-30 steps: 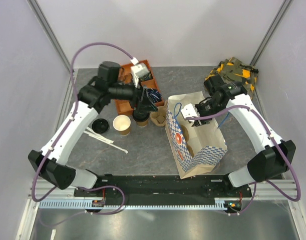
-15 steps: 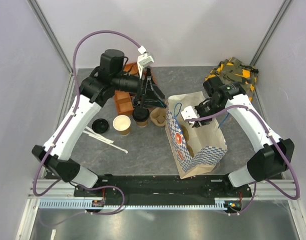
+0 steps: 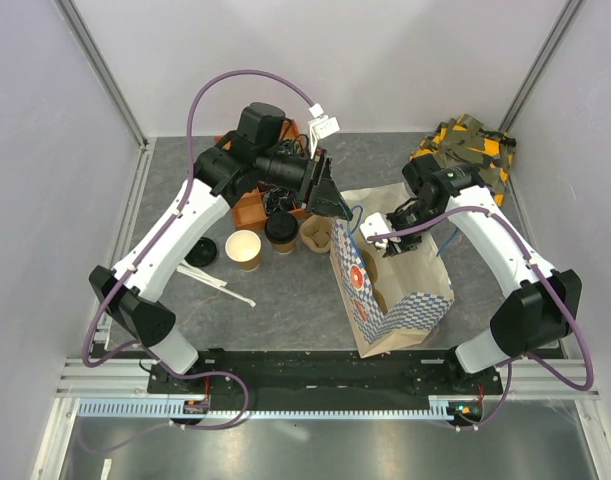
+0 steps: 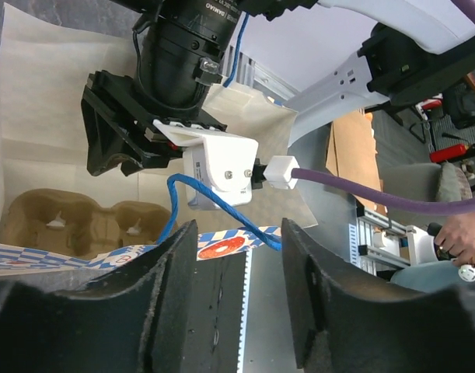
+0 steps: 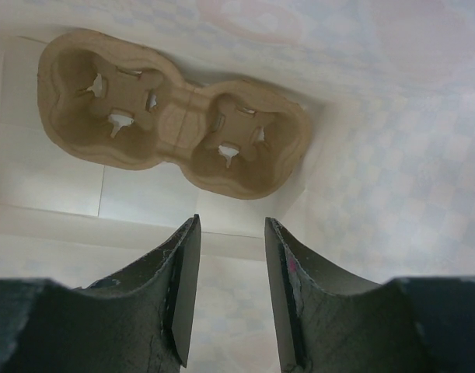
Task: Pack the takeout coffee
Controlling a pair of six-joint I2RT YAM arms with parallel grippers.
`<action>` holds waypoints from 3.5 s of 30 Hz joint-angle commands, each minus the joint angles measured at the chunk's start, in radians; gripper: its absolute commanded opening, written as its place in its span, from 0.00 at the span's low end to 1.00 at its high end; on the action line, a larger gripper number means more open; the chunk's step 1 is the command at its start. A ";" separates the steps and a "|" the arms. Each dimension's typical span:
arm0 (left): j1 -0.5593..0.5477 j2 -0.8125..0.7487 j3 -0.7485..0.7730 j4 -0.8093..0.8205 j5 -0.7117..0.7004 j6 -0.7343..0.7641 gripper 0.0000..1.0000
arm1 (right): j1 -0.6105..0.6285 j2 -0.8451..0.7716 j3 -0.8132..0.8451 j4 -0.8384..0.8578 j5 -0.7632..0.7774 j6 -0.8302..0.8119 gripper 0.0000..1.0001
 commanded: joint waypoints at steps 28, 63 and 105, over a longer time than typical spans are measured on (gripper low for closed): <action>0.014 -0.074 0.142 -0.401 -0.120 0.576 0.02 | 0.002 0.048 -0.104 -0.113 -0.093 -0.002 0.54; 0.013 -0.191 -0.074 -0.314 -0.170 0.713 0.02 | 0.076 0.076 -0.179 0.264 -0.087 0.261 0.73; -0.001 -0.317 -0.295 -0.194 -0.225 0.706 0.02 | 0.091 0.030 -0.377 0.543 0.066 0.383 0.71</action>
